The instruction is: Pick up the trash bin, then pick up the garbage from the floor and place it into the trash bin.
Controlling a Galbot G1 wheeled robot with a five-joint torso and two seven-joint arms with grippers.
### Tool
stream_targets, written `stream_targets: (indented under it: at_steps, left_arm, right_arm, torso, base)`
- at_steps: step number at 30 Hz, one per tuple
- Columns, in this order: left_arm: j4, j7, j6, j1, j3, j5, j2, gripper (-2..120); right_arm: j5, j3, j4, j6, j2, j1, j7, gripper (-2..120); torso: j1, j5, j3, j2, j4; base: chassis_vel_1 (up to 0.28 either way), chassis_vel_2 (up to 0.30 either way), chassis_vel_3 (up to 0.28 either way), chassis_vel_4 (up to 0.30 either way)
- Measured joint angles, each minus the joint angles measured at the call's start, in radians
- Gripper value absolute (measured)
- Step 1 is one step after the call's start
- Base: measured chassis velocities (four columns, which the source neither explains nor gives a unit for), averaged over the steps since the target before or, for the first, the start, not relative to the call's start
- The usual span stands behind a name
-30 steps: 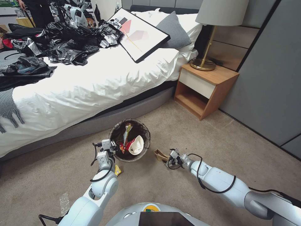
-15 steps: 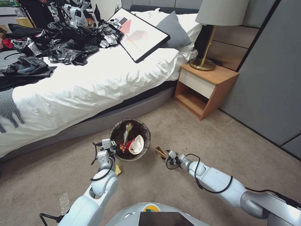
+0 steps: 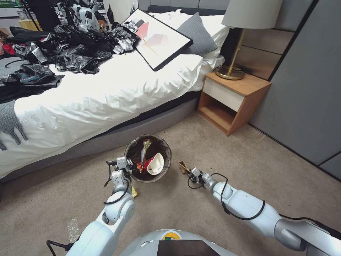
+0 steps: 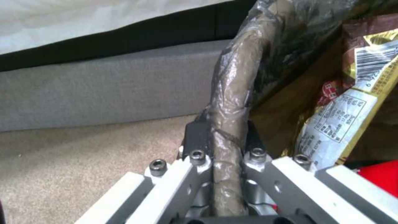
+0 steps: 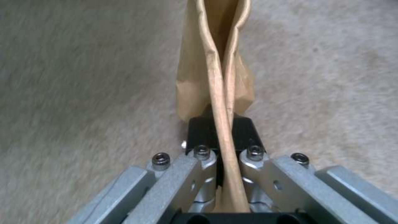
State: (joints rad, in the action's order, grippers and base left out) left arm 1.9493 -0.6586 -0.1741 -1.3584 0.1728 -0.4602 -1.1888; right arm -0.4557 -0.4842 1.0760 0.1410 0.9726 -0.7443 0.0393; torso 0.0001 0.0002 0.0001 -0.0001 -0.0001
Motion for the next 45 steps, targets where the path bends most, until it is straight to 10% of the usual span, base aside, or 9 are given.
stream_targets:
  at_steps: [12,36,45]
  left_arm:
    - [-0.009,0.009,0.0,-0.007,-0.019,0.006,0.019,2]
    - [-0.008,0.017,-0.003,-0.007,-0.036,0.009,0.023,2]
    - [0.013,0.034,-0.009,-0.013,-0.06,0.002,0.062,2]
  right_arm:
    - [-0.013,0.262,0.263,-0.032,-0.024,-0.13,-0.165,0]
    - [0.053,0.437,0.393,-0.019,-0.035,-0.204,-0.311,0]
    - [0.007,0.616,0.835,-0.052,-0.051,-0.255,-0.411,0]
  torso:
    - [0.0,-0.0005,0.0,0.0,0.0002]
    - [0.0,-0.0006,0.0,0.0,0.0004]
    - [0.0,-0.0006,0.0,0.0,0.0001]
  base:
    - [0.0,0.0,0.0,0.0]
    - [0.0,0.0,0.0,0.0]
    - [0.0,0.0,0.0,0.0]
